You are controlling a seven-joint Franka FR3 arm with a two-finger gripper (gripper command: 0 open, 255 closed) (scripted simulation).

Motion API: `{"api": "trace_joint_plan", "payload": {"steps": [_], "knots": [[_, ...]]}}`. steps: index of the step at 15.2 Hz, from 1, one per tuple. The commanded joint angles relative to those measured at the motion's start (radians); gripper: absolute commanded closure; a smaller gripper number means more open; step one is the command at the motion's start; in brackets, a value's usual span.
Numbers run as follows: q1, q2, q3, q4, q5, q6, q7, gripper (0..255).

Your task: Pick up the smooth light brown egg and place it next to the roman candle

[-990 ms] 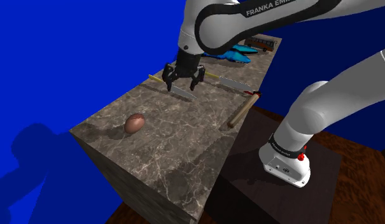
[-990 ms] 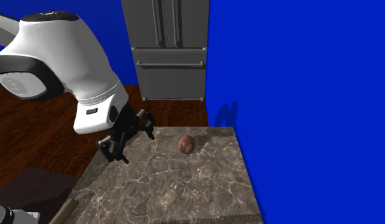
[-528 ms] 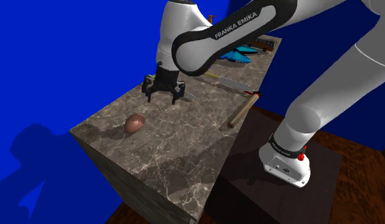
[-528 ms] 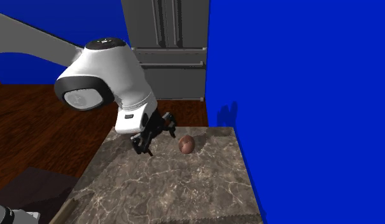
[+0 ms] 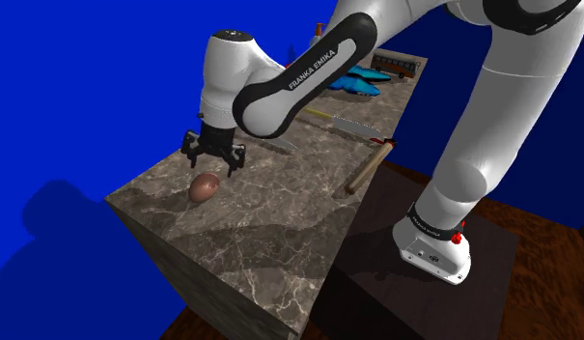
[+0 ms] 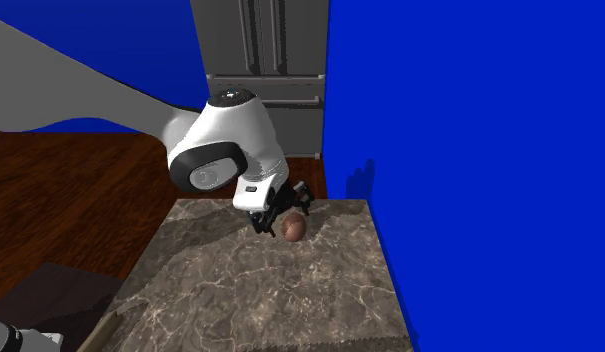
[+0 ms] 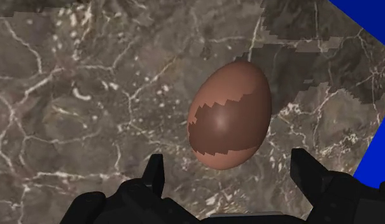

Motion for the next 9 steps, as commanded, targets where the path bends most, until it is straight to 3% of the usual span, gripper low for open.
{"api": "trace_joint_plan", "payload": {"steps": [1,7,9], "knots": [[0.021,0.039,-0.017,0.020,-0.044,0.014,0.050,0],[0.076,0.131,-0.071,0.037,-0.146,0.071,0.121,0],[0.076,0.131,-0.072,0.037,-0.146,0.071,0.120,0]]}}
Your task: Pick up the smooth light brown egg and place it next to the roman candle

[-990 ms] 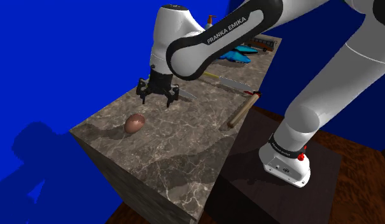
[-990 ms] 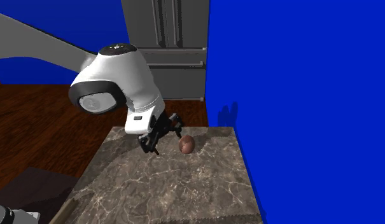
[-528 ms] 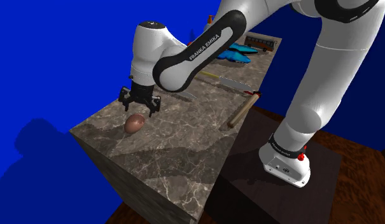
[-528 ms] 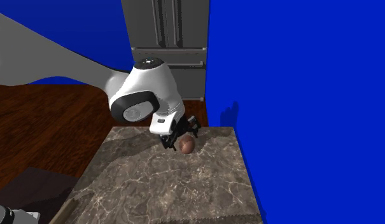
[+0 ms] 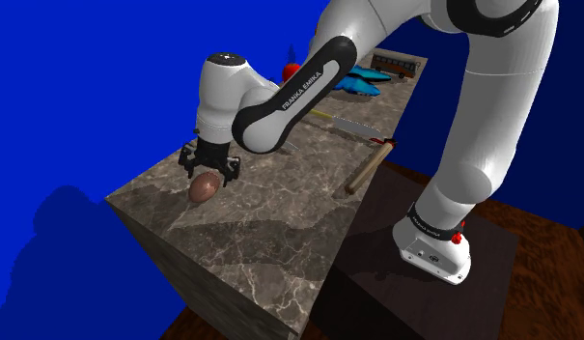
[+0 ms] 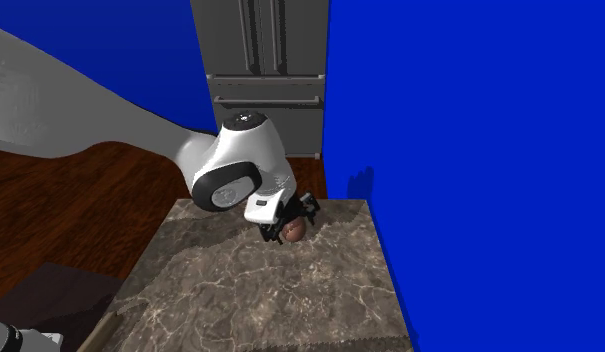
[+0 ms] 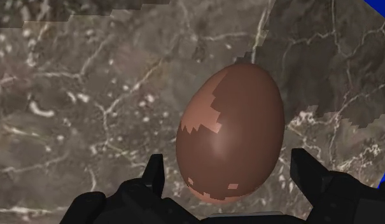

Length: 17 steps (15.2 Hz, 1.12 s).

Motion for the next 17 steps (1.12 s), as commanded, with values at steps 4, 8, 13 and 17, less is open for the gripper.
{"api": "trace_joint_plan", "payload": {"steps": [4,8,13,17], "knots": [[0.004,0.004,-0.003,0.002,-0.005,0.002,0.005,0],[0.004,0.004,-0.003,0.002,-0.005,0.002,0.005,255],[0.003,0.004,-0.003,0.002,-0.005,0.002,0.004,255],[-0.002,-0.006,0.004,0.004,0.006,-0.008,-0.003,255]]}}
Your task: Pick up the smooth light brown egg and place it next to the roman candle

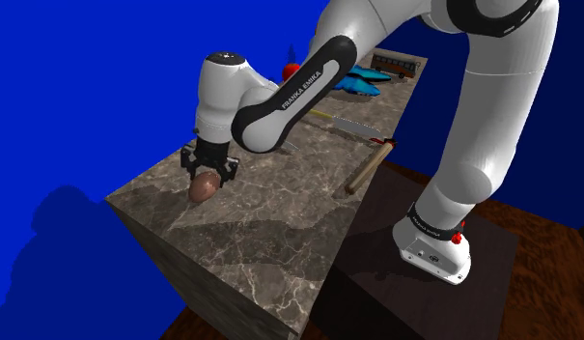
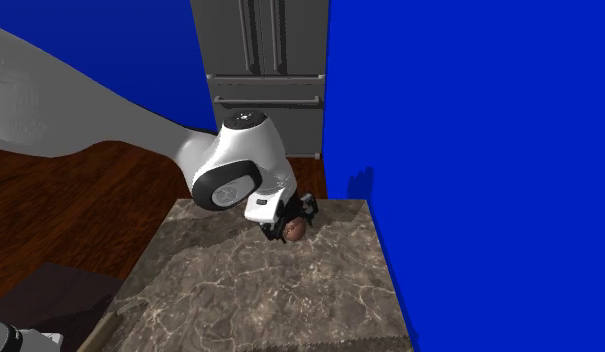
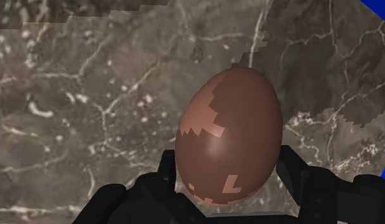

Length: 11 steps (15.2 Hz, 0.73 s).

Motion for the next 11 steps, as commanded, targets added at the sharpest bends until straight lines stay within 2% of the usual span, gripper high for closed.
{"api": "trace_joint_plan", "payload": {"steps": [1,11], "knots": [[-0.009,-0.015,0.011,0.003,0.018,-0.016,-0.012,255],[-0.056,-0.108,0.065,0.044,0.125,-0.130,-0.081,255]]}}
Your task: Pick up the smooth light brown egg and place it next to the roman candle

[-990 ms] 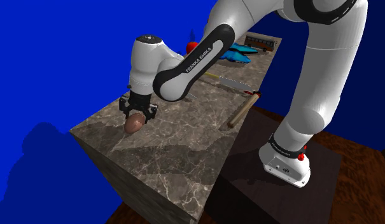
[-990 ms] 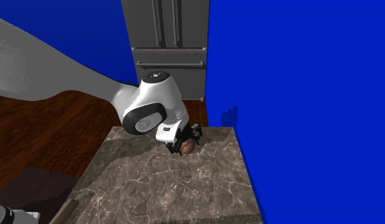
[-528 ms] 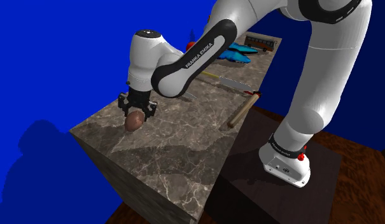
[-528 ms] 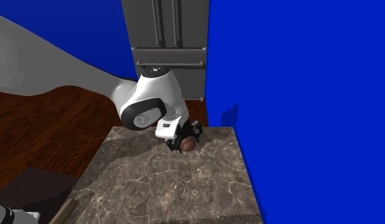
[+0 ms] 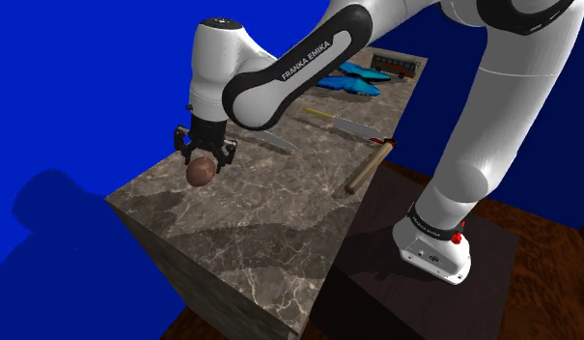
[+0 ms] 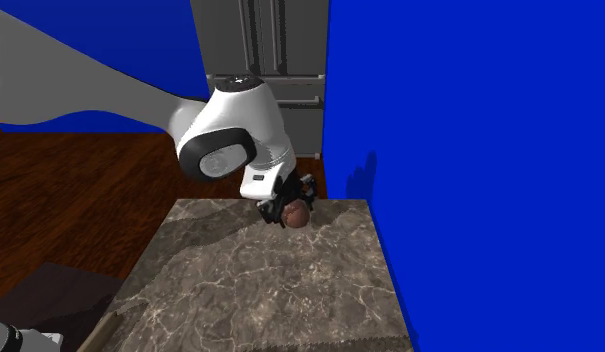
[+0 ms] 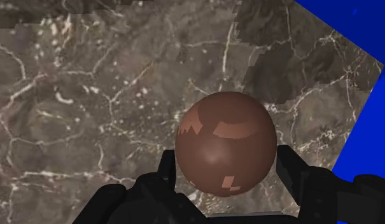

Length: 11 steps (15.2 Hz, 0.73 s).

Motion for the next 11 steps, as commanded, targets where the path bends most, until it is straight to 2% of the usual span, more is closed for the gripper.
{"api": "trace_joint_plan", "payload": {"steps": [1,11], "knots": [[-0.005,-0.015,0.007,0.010,0.017,-0.022,-0.010,255],[-0.029,-0.091,0.027,0.077,0.097,-0.145,-0.058,255]]}}
